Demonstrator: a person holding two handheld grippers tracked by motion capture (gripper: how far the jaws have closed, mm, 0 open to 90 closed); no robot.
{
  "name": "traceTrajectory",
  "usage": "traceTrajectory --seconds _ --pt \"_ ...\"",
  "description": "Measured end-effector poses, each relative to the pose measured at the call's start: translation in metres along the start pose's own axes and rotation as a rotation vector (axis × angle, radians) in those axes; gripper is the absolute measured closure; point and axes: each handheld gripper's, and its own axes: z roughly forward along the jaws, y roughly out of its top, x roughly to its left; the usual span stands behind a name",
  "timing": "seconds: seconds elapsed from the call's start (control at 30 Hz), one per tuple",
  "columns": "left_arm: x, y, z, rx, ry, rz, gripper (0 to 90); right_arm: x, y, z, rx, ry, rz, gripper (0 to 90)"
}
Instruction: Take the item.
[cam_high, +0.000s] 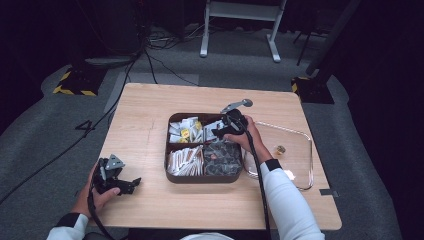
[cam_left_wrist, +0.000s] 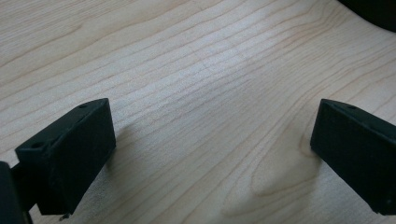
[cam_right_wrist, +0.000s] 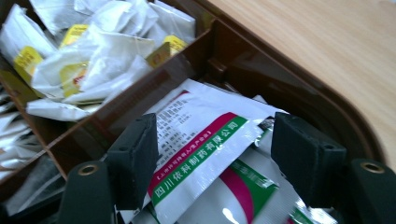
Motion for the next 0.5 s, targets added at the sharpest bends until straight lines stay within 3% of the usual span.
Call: traceTrajectory --seconds 0.27,0.5 --pt "0.0 0.0 0.0 0.0 0.0 -0.001 0.3 0.006 0.008 -0.001 -0.035 0.022 -0.011 33.8" --pt "0.0 0.0 0.0 0.0 0.001 -0.001 0.3 0.019 0.017 0.002 -0.035 -0.01 -0.082 39.1"
